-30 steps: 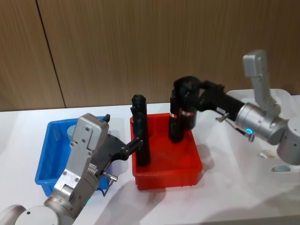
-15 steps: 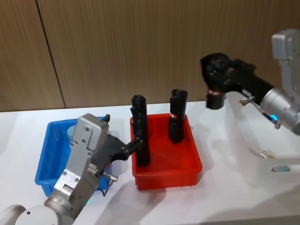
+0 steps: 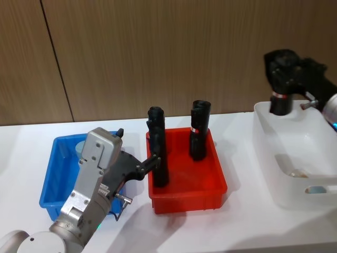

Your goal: Pick the cotton swabs from the blue box and place them into the white box.

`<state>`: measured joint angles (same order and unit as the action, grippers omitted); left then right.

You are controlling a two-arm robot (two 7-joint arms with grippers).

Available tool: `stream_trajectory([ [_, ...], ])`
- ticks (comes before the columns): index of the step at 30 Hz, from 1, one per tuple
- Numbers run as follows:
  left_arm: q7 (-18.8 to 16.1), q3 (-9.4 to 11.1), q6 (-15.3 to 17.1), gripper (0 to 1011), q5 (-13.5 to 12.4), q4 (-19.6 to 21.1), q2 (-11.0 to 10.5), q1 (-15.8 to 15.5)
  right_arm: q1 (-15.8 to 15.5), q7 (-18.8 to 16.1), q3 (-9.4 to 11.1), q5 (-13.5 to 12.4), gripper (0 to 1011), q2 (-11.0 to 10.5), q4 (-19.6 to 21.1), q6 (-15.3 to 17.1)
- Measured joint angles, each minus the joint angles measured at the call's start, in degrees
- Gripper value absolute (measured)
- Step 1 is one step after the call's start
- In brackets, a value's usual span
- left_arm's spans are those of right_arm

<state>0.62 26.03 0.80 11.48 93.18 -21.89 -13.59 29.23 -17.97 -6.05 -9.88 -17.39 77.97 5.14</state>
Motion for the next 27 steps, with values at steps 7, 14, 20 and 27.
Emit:
stream_trajectory([
  [7,0.0,0.0,0.0,1004,0.0,0.0,0.0,0.0,-1.26,4.55,1.39,0.66,550,-1.18,1.3,2.92],
  [14,0.0,0.0,0.0,1004,0.0,0.0,0.0,0.0,-2.09,7.97,2.72,0.81,550,-2.16,1.27,5.5],
  [20,0.0,0.0,0.0,1004,0.0,0.0,0.0,0.0,-2.48,10.04,3.71,0.9,640,-2.84,0.32,7.07],
  [27,0.0,0.0,0.0,1004,0.0,0.0,0.0,0.0,-2.56,11.17,4.31,0.93,847,-3.2,-0.5,7.82],
])
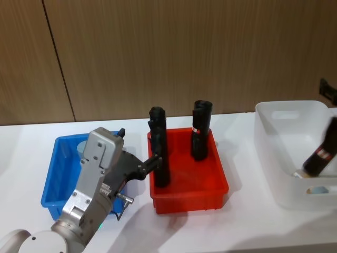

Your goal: Pick the cotton swabs from the blue box and place them into the white box.

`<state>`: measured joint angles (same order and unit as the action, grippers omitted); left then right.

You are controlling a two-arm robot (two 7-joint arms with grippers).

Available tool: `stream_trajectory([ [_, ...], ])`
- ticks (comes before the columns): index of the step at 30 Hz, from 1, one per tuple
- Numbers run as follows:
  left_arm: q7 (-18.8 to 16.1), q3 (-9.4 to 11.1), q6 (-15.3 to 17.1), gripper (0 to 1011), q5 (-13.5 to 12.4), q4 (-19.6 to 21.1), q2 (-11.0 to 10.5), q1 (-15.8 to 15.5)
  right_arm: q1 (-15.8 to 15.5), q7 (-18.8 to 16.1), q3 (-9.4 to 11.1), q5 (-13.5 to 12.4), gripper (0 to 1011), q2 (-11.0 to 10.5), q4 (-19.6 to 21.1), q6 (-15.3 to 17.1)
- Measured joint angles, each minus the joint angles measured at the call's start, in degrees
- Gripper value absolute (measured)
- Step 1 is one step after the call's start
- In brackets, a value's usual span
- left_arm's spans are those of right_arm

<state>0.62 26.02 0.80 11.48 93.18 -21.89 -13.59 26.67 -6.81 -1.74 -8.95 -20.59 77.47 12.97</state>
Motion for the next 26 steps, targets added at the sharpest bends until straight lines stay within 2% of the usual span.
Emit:
stream_trajectory([
  [2,0.0,0.0,0.0,1004,0.0,0.0,0.0,0.0,-0.01,0.21,0.11,0.02,916,-0.08,-0.2,0.15],
  [7,0.0,0.0,0.0,1004,0.0,0.0,0.0,0.0,-0.1,0.56,0.37,0.06,1001,-0.2,-0.37,0.3],
  [26,0.0,0.0,0.0,1004,0.0,0.0,0.0,0.0,-0.35,1.3,0.8,0.15,1001,-0.41,-0.43,0.54],
])
